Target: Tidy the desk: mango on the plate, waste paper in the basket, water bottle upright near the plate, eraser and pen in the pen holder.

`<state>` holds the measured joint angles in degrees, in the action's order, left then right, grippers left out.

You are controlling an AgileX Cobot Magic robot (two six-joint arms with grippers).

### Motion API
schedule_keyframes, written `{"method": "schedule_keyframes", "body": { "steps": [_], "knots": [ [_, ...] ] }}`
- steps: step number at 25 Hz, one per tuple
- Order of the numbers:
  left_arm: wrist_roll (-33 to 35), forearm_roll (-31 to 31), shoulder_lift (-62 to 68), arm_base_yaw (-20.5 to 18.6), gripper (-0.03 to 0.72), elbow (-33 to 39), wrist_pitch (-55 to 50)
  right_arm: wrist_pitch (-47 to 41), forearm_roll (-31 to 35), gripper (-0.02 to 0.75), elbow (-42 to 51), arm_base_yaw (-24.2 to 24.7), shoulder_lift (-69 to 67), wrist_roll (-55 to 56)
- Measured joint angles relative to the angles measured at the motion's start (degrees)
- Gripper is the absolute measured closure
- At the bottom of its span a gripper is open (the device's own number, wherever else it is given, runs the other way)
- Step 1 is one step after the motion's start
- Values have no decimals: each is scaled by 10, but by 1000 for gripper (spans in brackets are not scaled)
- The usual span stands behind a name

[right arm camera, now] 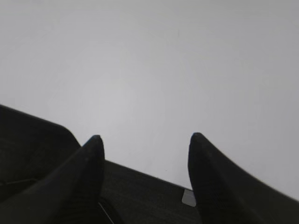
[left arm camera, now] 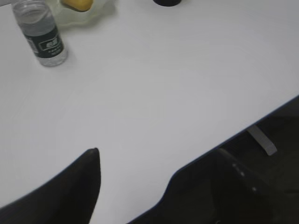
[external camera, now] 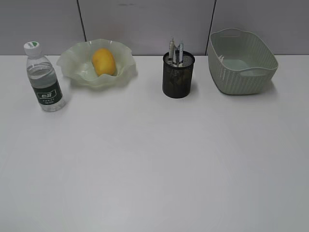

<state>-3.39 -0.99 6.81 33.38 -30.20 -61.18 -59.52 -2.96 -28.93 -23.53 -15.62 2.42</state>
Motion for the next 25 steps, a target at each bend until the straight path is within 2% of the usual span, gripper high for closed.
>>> {"method": "schedule_keyframes", "body": {
  "steps": [6,10,12,14,18,25],
  "knots": [
    [0,0,0,-128,130,0,0,0,0,279,0,102,74,0],
    [0,0,0,-233,130,0,0,0,0,279,0,182,131,0],
    [0,0,-5,-280,130,0,0,-1,0,279,0,206,154,0],
    [0,0,-15,-309,130,0,0,0,0,279,0,219,159,0],
    [0,0,-49,-331,130,1,0,-1,0,279,0,224,161,0],
    [0,1,-73,-336,130,2,0,-1,0,279,0,224,161,-1]
  ]
}}
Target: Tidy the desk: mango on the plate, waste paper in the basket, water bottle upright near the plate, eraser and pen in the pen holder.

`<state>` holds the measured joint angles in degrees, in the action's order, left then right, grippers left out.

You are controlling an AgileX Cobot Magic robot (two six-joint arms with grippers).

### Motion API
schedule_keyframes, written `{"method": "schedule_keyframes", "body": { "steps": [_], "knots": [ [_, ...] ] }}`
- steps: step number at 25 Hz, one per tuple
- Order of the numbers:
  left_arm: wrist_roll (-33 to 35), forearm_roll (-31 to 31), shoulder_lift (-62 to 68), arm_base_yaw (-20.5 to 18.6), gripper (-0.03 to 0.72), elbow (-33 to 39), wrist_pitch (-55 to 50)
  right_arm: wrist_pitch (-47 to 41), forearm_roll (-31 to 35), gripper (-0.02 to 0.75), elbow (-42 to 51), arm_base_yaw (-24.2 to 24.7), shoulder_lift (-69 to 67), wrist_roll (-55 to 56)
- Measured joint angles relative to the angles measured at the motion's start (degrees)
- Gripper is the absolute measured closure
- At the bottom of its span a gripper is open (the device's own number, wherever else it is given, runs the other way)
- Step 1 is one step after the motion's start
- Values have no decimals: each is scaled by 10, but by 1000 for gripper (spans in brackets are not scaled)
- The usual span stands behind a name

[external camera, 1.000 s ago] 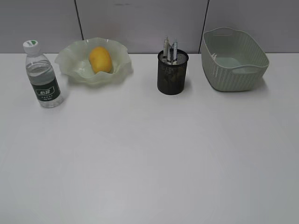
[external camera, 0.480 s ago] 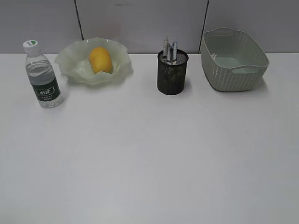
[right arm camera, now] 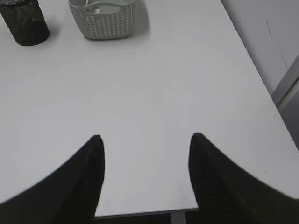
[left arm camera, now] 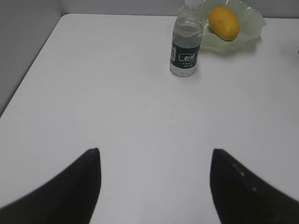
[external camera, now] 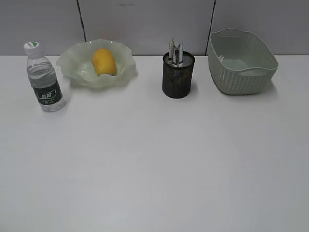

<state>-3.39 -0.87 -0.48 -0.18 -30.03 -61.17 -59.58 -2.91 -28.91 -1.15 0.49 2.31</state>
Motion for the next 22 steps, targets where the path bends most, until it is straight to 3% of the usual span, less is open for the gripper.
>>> {"method": "schedule_keyframes", "body": {
  "steps": [22],
  "knots": [
    [0,0,0,-1,130,0,0,0,0,279,0,0,0,0]
  ]
}}
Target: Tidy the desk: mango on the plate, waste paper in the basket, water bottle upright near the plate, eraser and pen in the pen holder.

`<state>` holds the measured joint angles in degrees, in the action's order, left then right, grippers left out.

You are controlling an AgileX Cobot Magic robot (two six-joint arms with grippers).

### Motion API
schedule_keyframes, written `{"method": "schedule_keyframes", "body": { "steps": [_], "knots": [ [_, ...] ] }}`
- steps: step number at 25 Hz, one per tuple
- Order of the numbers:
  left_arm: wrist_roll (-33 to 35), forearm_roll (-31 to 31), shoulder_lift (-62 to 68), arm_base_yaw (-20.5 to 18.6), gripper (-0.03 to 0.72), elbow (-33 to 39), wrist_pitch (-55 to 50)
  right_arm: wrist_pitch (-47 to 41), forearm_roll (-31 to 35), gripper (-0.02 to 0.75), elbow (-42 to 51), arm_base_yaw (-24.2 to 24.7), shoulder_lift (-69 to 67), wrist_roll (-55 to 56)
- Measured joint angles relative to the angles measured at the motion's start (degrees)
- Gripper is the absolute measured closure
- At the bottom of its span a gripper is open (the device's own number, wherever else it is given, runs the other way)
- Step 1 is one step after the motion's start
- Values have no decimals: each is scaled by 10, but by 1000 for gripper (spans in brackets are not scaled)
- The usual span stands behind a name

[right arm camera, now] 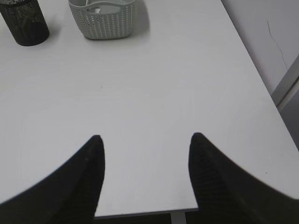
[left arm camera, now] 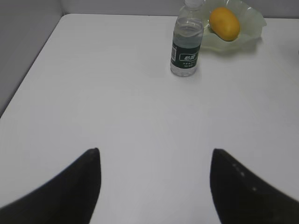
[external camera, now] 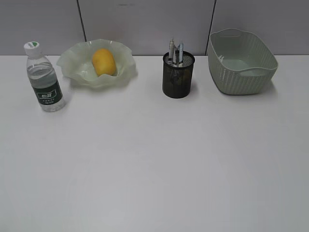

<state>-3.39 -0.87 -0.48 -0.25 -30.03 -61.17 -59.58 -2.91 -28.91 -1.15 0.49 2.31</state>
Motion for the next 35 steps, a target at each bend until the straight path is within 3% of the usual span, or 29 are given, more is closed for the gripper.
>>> {"method": "schedule_keyframes", "body": {
  "steps": [8,14,35],
  "knots": [
    [0,1,0,0,130,0,0,0,37,279,0,0,0,-5],
    [16,17,0,0,130,0,0,0,112,279,1,0,0,-74],
    [24,23,0,0,130,0,0,-1,120,279,2,0,0,-83]
  ]
}}
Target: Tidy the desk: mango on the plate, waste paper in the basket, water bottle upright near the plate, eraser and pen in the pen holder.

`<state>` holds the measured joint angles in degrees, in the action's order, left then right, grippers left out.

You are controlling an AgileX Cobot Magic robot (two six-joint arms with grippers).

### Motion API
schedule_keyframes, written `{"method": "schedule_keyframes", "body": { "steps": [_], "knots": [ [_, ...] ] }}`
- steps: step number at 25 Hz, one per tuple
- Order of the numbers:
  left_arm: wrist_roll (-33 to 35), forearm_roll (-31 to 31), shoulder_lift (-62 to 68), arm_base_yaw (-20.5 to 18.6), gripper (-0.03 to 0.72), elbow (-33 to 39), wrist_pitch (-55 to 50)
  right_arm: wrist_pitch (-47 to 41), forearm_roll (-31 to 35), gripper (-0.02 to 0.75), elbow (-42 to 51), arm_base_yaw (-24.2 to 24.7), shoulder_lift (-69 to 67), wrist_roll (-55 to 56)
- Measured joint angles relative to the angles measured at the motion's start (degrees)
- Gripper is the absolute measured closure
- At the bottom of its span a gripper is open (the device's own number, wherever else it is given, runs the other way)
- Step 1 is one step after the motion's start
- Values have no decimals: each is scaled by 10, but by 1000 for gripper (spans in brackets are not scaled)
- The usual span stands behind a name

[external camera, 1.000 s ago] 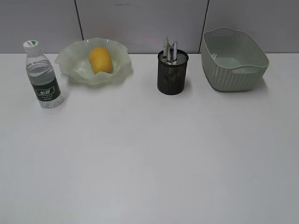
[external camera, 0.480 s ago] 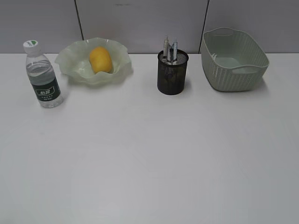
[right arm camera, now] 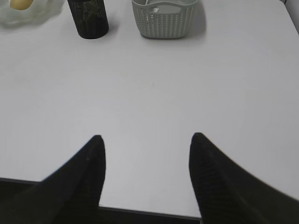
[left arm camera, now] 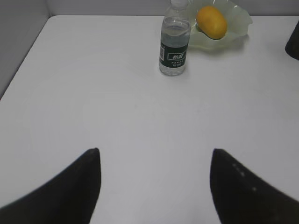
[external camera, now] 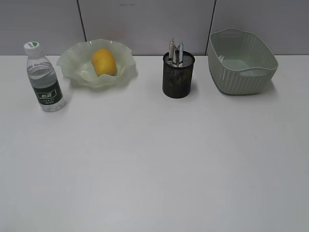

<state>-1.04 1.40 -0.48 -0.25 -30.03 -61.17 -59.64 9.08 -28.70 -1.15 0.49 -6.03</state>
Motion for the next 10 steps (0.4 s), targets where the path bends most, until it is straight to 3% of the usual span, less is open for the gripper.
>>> {"method": "schedule_keyframes", "body": {
  "steps": [10],
  "knots": [
    [0,0,0,0,130,0,0,0,0,279,0,0,0,0]
  ]
}}
